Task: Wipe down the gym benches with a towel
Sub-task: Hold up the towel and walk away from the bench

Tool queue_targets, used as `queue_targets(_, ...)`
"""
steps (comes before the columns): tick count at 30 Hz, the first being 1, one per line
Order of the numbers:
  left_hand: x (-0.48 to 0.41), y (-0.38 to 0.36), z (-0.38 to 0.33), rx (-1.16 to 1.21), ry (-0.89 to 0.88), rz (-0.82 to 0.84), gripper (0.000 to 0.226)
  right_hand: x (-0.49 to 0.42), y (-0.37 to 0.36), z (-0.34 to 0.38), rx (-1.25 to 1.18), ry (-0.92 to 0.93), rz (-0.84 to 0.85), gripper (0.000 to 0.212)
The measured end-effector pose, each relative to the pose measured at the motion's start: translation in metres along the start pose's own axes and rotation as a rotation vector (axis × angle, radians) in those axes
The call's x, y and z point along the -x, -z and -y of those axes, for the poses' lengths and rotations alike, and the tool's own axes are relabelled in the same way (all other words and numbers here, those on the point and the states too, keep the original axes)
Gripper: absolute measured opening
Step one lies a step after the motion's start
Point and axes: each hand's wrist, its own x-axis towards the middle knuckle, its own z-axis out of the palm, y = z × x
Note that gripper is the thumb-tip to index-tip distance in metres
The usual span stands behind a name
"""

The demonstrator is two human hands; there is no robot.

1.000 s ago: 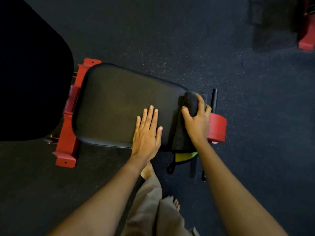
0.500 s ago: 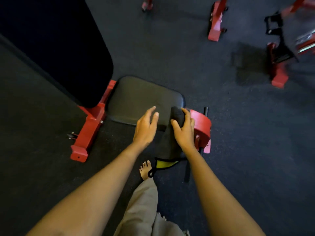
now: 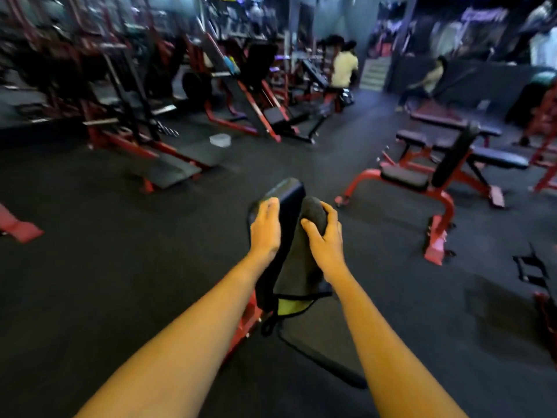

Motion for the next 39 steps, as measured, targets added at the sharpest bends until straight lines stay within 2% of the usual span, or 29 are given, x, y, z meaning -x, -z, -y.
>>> queue_targets(4, -0.059, 0.086, -0.04, 0.134, 0.0, -0.122, 0.048, -0.037, -0.071, 0.064, -0.046, 0.109, 0.11, 0.049)
queue_targets(12, -0.184, 0.285, -0.06, 0.105, -0.075, -0.297, 0.057, -0.118, -0.288, 0.168, -0.176, 0.225, 0.32, 0.048)
queue_targets(16, -0.245, 0.356, -0.064, 0.132, -0.069, -0.349, 0.052, -0.154, -0.385, 0.191, -0.215, 0.248, 0.393, 0.051)
queue_targets(18, -0.277, 0.384, -0.065, 0.155, -0.051, -0.354, 0.043, -0.174, -0.427, 0.199, -0.232, 0.242, 0.407, 0.053)
queue_targets(21, -0.321, 0.409, -0.058, 0.182, -0.035, -0.36, 0.046, -0.203, -0.47, 0.2, -0.211, 0.24, 0.424, 0.057)
queue_targets(29, -0.469, 0.433, -0.028, 0.24, 0.017, -0.343, 0.049, -0.334, -0.564, 0.187, -0.198, 0.231, 0.404, 0.049)
queue_targets(32, -0.553, 0.427, -0.029, 0.246, -0.024, -0.326, 0.051, -0.414, -0.599, 0.184, -0.186, 0.243, 0.403, 0.052)
queue_targets(35, -0.636, 0.417, -0.043, 0.24, -0.064, -0.292, 0.039, -0.497, -0.62, 0.186, -0.194, 0.236, 0.356, 0.056)
queue_targets(39, -0.742, 0.397, -0.05, 0.232, -0.069, -0.257, 0.054, -0.597, -0.64, 0.185, -0.187, 0.238, 0.296, 0.057)
